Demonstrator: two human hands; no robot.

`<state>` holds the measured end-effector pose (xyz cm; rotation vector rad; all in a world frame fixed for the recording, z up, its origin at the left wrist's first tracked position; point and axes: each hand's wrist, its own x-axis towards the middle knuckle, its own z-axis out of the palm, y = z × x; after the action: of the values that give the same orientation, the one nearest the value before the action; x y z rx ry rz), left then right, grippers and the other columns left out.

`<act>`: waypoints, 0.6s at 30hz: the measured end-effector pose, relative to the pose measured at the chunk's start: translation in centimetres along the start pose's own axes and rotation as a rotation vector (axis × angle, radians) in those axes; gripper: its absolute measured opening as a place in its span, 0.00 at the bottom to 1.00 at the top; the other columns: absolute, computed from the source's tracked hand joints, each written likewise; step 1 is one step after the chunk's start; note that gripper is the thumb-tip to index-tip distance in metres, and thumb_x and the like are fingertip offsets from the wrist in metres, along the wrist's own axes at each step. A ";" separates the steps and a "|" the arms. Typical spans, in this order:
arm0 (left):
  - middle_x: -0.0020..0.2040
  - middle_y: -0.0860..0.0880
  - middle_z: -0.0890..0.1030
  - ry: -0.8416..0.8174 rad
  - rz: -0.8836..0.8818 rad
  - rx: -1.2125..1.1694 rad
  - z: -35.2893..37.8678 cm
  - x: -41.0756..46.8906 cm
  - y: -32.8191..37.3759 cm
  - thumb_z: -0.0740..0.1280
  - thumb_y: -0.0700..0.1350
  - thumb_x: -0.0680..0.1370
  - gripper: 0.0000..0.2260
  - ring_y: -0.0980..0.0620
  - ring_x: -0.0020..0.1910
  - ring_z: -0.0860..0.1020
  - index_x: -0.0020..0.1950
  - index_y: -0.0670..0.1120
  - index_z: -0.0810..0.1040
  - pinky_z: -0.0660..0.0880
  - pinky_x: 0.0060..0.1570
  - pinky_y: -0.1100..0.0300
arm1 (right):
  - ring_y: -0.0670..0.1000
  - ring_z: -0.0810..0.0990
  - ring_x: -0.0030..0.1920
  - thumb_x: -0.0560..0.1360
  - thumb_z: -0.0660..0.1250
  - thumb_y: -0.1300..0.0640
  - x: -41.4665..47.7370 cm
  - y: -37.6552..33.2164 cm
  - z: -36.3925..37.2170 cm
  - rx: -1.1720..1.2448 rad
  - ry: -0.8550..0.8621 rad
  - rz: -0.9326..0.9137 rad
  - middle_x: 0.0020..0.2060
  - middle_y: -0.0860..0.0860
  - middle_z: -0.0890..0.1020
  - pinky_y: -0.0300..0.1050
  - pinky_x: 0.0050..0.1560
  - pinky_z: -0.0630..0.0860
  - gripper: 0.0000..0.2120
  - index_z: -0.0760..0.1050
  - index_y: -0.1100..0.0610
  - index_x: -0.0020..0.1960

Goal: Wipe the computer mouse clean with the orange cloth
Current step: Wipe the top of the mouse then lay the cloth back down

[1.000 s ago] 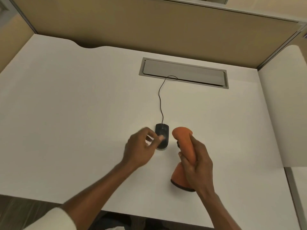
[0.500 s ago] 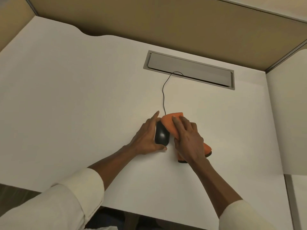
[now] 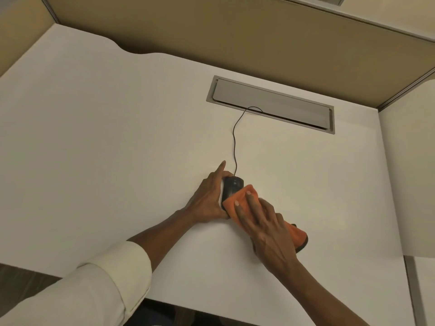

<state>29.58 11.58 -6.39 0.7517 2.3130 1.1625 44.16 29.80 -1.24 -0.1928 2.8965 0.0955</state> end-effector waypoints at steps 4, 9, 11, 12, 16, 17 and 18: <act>0.75 0.54 0.69 0.008 -0.010 0.008 0.0 0.0 0.1 0.83 0.62 0.61 0.64 0.51 0.72 0.71 0.85 0.51 0.45 0.70 0.73 0.46 | 0.68 0.70 0.71 0.69 0.61 0.69 0.9 0.7 -0.5 -0.011 -0.006 0.030 0.82 0.61 0.62 0.56 0.47 0.77 0.42 0.62 0.50 0.82; 0.76 0.54 0.67 -0.009 -0.035 0.022 -0.1 0.1 0.4 0.84 0.61 0.59 0.67 0.50 0.73 0.70 0.85 0.52 0.43 0.70 0.74 0.48 | 0.66 0.70 0.69 0.72 0.67 0.60 5.2 1.3 -1.6 0.118 -0.015 0.098 0.81 0.58 0.62 0.57 0.49 0.79 0.37 0.63 0.49 0.81; 0.78 0.52 0.66 -0.022 -0.059 0.027 -0.1 0.1 0.5 0.84 0.61 0.60 0.68 0.48 0.74 0.69 0.85 0.53 0.40 0.70 0.74 0.48 | 0.66 0.70 0.68 0.74 0.67 0.56 6.5 1.4 -1.8 0.170 -0.033 0.137 0.81 0.58 0.62 0.57 0.50 0.79 0.37 0.61 0.48 0.81; 0.78 0.50 0.65 -0.029 -0.069 0.033 -0.1 0.1 0.6 0.84 0.62 0.60 0.68 0.47 0.74 0.69 0.85 0.53 0.39 0.70 0.74 0.48 | 0.65 0.70 0.68 0.74 0.66 0.54 6.9 1.3 -1.8 0.198 -0.041 0.155 0.81 0.57 0.62 0.57 0.51 0.78 0.36 0.61 0.48 0.81; 0.77 0.49 0.66 -0.024 -0.070 0.040 -0.2 0.1 1.0 0.84 0.62 0.61 0.68 0.47 0.73 0.70 0.85 0.52 0.38 0.71 0.73 0.47 | 0.64 0.71 0.67 0.73 0.67 0.53 6.8 0.0 -2.0 0.208 -0.020 0.144 0.81 0.55 0.62 0.55 0.50 0.78 0.38 0.60 0.47 0.81; 0.77 0.50 0.67 -0.019 -0.054 0.049 -0.3 0.1 1.1 0.83 0.63 0.61 0.68 0.47 0.72 0.70 0.85 0.50 0.39 0.71 0.72 0.48 | 0.64 0.70 0.66 0.72 0.68 0.56 6.3 -0.5 -1.9 0.187 -0.008 0.123 0.81 0.55 0.62 0.54 0.48 0.77 0.39 0.61 0.47 0.81; 0.76 0.51 0.68 -0.016 -0.036 0.059 -0.3 0.2 1.1 0.83 0.63 0.61 0.68 0.48 0.72 0.70 0.85 0.48 0.40 0.71 0.72 0.48 | 0.64 0.70 0.67 0.71 0.67 0.58 5.6 -0.9 -1.8 0.170 0.006 0.097 0.81 0.56 0.62 0.53 0.48 0.77 0.39 0.62 0.47 0.81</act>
<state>29.55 12.02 -5.35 0.7346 2.3470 1.0732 38.46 28.07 -0.87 -0.0221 2.9002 -0.1351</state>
